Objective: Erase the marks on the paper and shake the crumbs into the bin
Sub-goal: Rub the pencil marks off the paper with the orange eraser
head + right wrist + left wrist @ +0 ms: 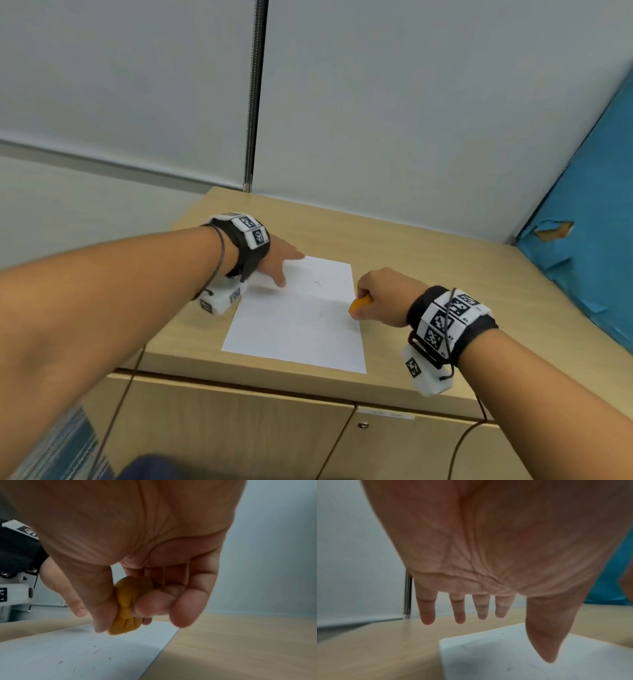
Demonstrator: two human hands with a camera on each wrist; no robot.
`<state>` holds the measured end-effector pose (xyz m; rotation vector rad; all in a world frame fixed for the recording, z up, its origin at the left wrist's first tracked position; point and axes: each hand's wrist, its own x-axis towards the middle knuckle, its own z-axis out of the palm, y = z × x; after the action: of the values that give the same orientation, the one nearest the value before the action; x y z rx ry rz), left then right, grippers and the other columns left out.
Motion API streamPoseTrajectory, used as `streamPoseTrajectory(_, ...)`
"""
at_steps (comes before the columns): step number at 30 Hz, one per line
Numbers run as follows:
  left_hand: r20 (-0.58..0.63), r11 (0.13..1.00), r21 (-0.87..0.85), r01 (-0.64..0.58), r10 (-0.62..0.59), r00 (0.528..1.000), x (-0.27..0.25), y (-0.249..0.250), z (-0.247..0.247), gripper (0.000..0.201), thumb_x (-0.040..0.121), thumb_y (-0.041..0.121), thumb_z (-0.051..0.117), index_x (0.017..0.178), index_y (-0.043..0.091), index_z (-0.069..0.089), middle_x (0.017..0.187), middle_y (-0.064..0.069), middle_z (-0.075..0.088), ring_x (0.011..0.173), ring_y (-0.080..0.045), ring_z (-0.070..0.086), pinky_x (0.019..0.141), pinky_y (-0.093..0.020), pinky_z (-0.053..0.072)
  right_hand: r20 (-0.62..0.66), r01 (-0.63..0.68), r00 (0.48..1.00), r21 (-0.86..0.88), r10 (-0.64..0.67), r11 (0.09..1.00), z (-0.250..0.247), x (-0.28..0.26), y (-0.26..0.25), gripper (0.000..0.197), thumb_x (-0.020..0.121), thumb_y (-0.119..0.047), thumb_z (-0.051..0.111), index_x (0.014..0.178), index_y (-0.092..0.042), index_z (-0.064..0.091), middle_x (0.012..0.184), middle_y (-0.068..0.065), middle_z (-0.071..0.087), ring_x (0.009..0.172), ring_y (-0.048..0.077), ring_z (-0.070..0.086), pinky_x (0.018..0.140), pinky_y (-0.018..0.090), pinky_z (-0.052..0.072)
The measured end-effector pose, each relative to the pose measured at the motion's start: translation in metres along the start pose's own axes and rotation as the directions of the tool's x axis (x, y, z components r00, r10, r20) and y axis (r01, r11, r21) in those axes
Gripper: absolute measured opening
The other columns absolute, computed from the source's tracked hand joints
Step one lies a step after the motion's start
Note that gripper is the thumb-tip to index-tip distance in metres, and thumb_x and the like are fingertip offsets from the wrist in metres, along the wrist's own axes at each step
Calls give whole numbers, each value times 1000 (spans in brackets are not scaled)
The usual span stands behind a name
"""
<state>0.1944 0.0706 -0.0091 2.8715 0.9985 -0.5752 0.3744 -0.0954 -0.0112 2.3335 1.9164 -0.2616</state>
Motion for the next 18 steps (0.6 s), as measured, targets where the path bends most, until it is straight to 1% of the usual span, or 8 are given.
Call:
streamPoseTrajectory(2,3,1000,-5,11,-11,1000,-9,-19,2,73,97,36,60,157,29,19,164,2,18,149,-20,21,119,-34,15,6,12,1000,29,-12,1000,3,-6,2,31,91,-45,67,96,-15,68,97,3,69,89,24,67,78,38,56)
streamPoseTrajectory(4,2,998,-37,-41,41,999,-18,-30,9,64,98,32,59,154,33,29,163,6,22,145,-16,28,113,-26,18,14,31,999,54,-32,998,6,-10,1,31,90,-46,68,98,-15,69,100,2,69,91,23,66,80,39,56)
streamPoseTrajectory(7,18,987,-77,-142,143,989,-26,-35,25,56,99,29,56,150,40,35,162,14,20,146,-11,24,108,-19,15,35,64,997,77,-67,995,11,-12,-2,33,91,-46,69,103,-15,69,103,2,68,93,22,64,83,38,55)
streamPoseTrajectory(9,69,981,-54,-185,189,980,-29,-34,36,56,100,29,53,151,43,32,163,16,15,148,-9,17,115,-25,12,49,79,995,87,-84,993,15,-12,-5,34,91,-47,69,104,-15,69,104,3,68,91,21,63,81,36,55)
streamPoseTrajectory(11,112,980,-20,-199,200,973,-32,-32,44,59,102,27,48,153,43,25,164,16,10,150,-9,12,119,-30,9,64,91,993,103,-98,991,18,-12,-8,35,92,-45,69,105,-13,69,105,3,67,82,16,60,74,30,52)
streamPoseTrajectory(14,103,982,-4,-189,189,977,-39,-29,54,63,102,22,45,156,41,16,165,14,6,151,-13,10,121,-33,8,91,101,989,139,-114,985,24,-14,-10,36,91,-43,70,107,-10,70,107,4,68,71,10,55,67,26,49)
streamPoseTrajectory(16,82,985,12,-173,172,982,-45,-25,59,64,102,24,44,155,43,15,165,13,8,150,-20,14,121,-39,13,91,87,991,156,-102,984,27,-14,-9,35,90,-43,71,105,-11,70,105,4,68,75,13,60,70,30,53)
streamPoseTrajectory(18,66,986,32,-166,164,984,-53,-19,60,62,101,27,43,154,46,18,162,13,14,145,-22,22,118,-40,21,84,59,994,154,-73,986,27,-11,-7,35,89,-44,70,104,-12,70,105,4,68,87,21,65,78,36,57)
